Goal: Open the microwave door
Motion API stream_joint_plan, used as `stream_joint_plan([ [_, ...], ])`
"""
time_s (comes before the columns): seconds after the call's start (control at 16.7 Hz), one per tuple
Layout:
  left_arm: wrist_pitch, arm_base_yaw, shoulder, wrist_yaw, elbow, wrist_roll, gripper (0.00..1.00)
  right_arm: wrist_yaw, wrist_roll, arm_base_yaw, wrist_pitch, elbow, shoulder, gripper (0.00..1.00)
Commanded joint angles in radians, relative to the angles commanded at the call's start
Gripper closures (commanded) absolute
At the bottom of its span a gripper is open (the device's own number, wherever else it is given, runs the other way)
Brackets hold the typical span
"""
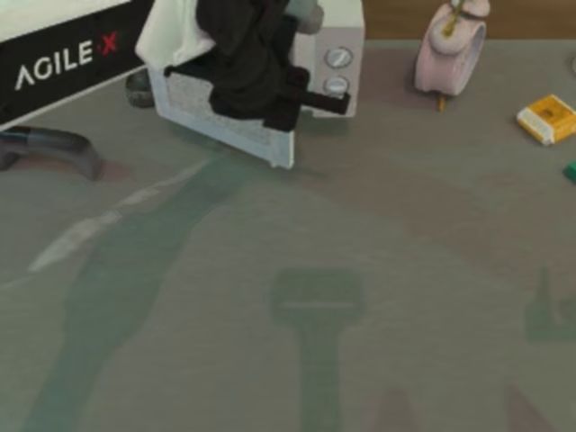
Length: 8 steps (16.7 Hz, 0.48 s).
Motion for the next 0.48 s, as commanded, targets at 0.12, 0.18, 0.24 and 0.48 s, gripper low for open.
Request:
stream_joint_plan([
  [0.12,0.0,0.0,0.0,0.0,0.0,0.0,1.0,0.0,0.0,0.0,0.0,0.0,0.0,0.0],
  [0.18,0.0,-0.006,0.002,0.007,-0.001,-0.004,1.0,0.0,0.0,0.0,0.0,0.0,0.0,0.0],
  [0.24,0.001,-0.006,0.0,0.008,-0.004,-0.001,1.0,0.0,0.0,0.0,0.0,0.0,0.0,0.0],
  [0.48,0.025,0.017,-0.048,0.044,-0.066,0.071,1.0,0.0,0.0,0.0,0.0,0.0,0.0,0.0],
])
